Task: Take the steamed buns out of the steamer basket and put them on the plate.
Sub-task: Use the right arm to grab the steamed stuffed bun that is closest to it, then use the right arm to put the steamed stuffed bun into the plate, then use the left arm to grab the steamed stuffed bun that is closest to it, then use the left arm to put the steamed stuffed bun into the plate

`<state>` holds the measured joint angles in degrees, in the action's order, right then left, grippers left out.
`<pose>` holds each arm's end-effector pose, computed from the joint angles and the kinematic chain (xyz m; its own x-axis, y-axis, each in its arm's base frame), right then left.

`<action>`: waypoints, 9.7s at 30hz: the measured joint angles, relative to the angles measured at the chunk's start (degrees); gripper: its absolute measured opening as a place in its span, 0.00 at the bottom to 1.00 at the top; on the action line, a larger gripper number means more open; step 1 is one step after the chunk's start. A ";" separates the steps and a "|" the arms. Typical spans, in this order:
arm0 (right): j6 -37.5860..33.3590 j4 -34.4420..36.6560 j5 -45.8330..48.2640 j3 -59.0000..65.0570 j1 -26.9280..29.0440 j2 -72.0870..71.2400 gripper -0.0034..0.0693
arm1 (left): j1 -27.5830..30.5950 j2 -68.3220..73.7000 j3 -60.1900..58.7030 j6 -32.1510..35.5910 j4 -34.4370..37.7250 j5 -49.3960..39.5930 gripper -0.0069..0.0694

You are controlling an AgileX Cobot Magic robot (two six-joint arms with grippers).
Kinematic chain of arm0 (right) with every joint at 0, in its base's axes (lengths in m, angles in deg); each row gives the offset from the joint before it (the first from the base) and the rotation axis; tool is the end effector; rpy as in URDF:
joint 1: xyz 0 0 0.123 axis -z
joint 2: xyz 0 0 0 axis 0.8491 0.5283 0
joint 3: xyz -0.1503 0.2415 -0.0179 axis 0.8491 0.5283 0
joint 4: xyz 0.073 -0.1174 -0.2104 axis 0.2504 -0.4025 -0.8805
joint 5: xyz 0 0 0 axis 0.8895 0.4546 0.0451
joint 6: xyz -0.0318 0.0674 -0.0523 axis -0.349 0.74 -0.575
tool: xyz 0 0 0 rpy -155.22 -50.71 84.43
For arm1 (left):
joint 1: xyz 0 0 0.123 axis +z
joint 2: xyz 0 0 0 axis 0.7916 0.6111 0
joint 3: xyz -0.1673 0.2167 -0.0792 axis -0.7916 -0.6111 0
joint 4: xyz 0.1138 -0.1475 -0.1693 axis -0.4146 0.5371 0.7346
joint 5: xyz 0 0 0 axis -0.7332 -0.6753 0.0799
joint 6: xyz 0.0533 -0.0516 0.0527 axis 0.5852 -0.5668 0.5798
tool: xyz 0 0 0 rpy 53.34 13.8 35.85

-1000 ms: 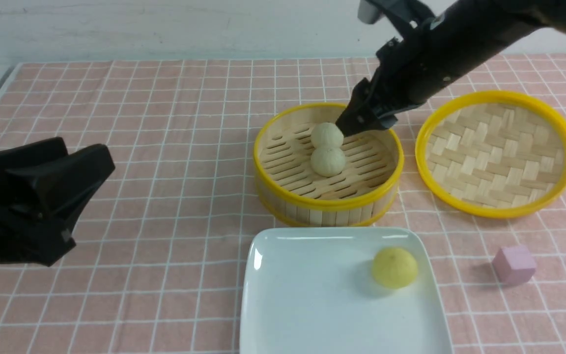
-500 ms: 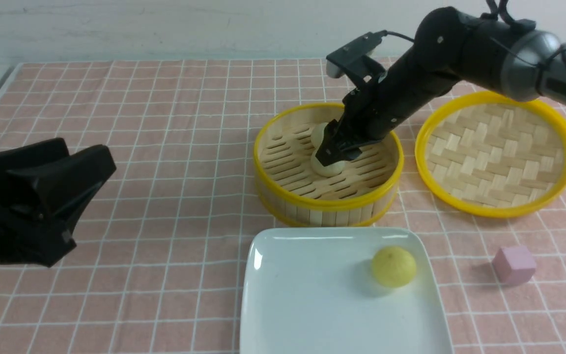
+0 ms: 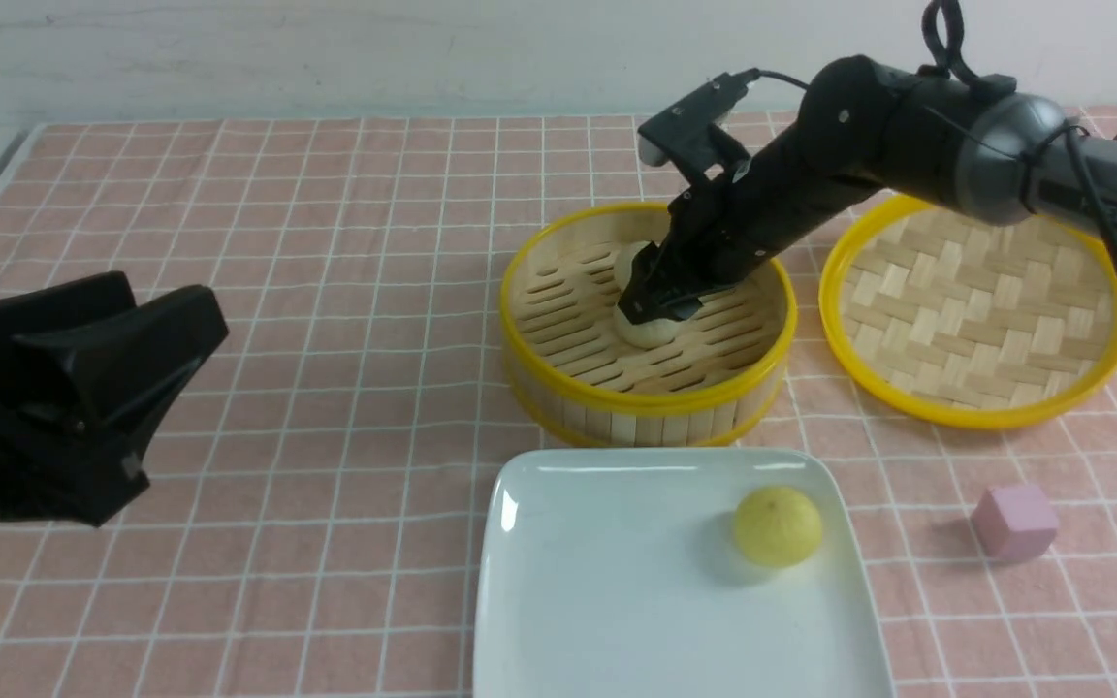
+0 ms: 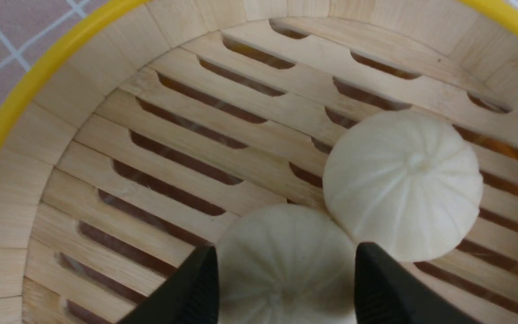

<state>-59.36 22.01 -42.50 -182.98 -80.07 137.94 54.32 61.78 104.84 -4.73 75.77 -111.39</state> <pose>0.4507 0.2111 0.2058 -0.5802 -0.5123 -0.6332 -0.7041 0.7063 0.0736 0.1333 -0.0384 0.3188 -0.1997 -0.1245 -0.9719 0.4122 0.8892 -0.1986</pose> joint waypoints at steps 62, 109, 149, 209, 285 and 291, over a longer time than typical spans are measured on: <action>-16.91 13.32 23.74 25.59 0.00 -19.59 0.08 | 0.00 0.00 -0.05 0.00 -2.15 0.05 0.66; -22.93 16.28 15.87 25.69 0.00 -45.93 0.81 | 0.00 19.94 15.84 -1.35 -5.12 -16.39 0.66; -12.18 4.07 25.23 26.05 0.00 -58.67 0.81 | -21.78 76.17 59.67 -7.33 -25.37 -2.97 0.66; -11.92 4.83 26.79 26.05 0.00 -58.67 0.81 | -29.65 91.08 66.29 9.28 -16.19 16.74 0.53; -11.92 6.75 27.69 26.05 0.00 -58.67 0.71 | -31.38 74.67 46.40 -29.16 -50.29 -19.98 0.14; -11.92 6.79 27.96 26.05 0.00 -58.67 0.71 | -31.38 74.51 47.66 -31.38 -51.14 -20.89 0.18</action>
<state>-71.29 28.80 -14.53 -156.93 -80.07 79.26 22.94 136.29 152.50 -36.11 24.63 -132.28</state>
